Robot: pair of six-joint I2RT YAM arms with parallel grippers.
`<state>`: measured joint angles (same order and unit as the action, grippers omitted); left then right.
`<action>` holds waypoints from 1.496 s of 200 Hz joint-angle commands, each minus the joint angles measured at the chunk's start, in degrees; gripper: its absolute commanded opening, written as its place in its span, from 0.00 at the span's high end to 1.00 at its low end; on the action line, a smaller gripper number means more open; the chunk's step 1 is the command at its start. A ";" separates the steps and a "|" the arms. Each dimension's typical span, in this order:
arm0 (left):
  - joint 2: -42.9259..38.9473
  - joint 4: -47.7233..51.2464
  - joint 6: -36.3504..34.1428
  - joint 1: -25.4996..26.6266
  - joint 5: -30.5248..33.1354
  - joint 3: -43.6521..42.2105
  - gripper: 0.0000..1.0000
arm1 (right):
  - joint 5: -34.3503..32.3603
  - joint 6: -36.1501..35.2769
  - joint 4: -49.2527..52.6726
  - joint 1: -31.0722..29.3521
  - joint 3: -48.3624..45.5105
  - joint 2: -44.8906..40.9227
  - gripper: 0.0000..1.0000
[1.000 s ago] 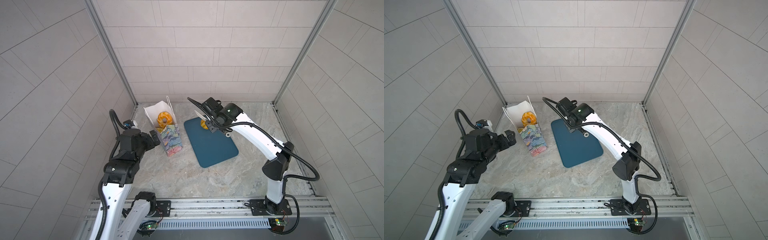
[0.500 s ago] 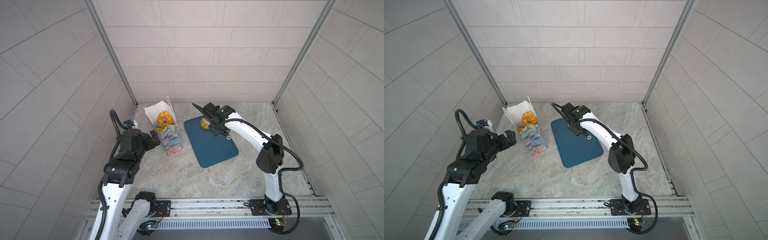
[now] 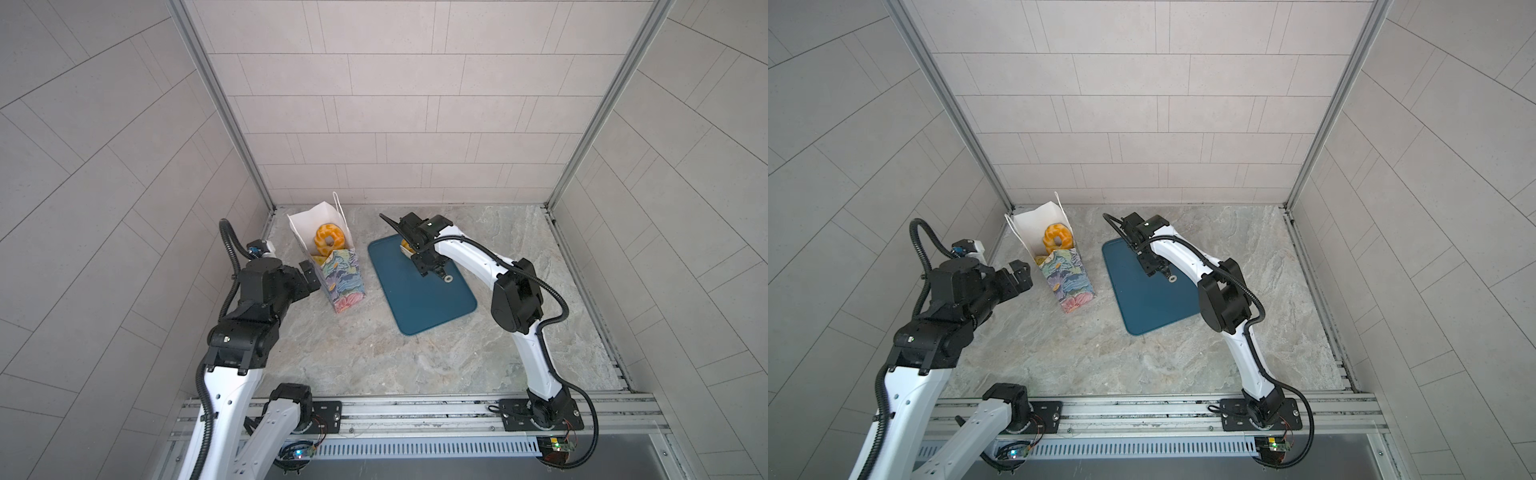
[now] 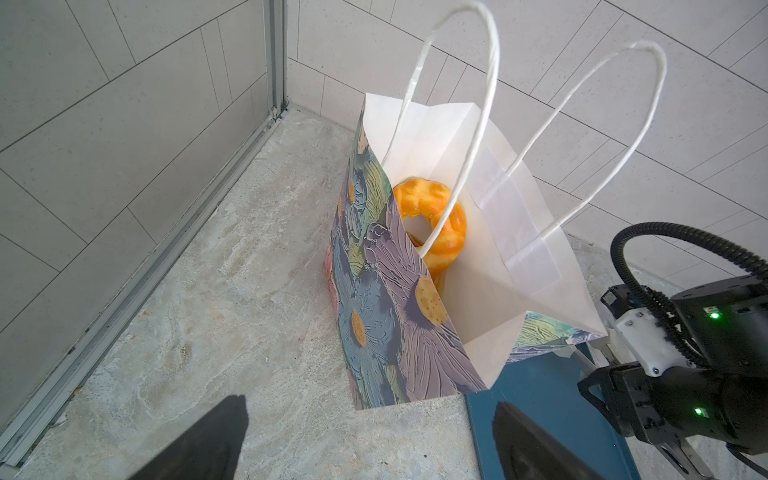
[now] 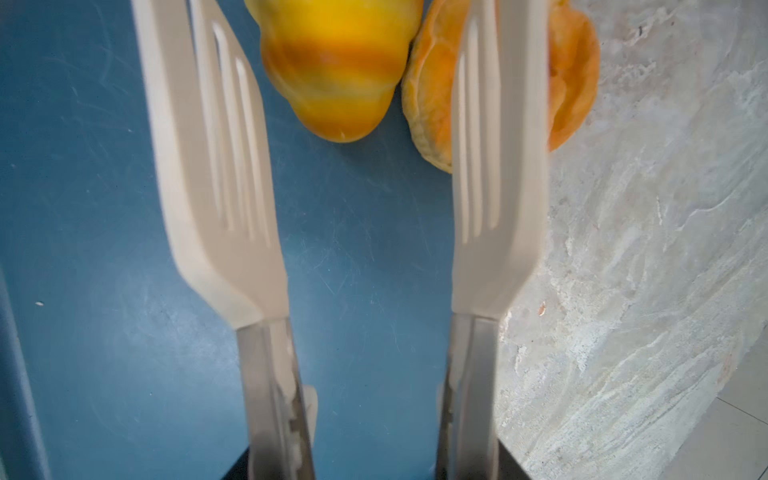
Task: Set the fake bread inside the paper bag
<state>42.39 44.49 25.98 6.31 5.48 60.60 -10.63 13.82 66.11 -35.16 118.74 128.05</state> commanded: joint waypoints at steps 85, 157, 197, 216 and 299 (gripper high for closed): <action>-0.37 0.29 -0.40 0.29 1.03 -0.55 0.00 | 2.72 -1.07 2.52 -1.17 3.06 3.34 0.47; -0.75 0.29 -0.49 0.31 1.12 -0.65 0.00 | 4.08 -1.89 3.28 -2.86 -1.13 0.54 0.50; -1.13 0.35 -0.66 0.29 1.38 -0.84 0.00 | 4.03 -2.75 4.14 -4.04 -3.76 -1.58 0.50; -1.25 0.32 -0.58 0.29 1.40 -1.10 0.00 | 3.45 -2.59 4.12 -4.10 -4.99 -2.77 0.50; -1.79 0.33 -0.75 0.29 1.62 -1.69 0.00 | 2.77 3.07 2.98 -3.60 -2.37 -2.60 0.44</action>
<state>41.41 44.47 25.87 6.42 5.74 59.53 -6.52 13.58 68.69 -38.94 114.83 127.17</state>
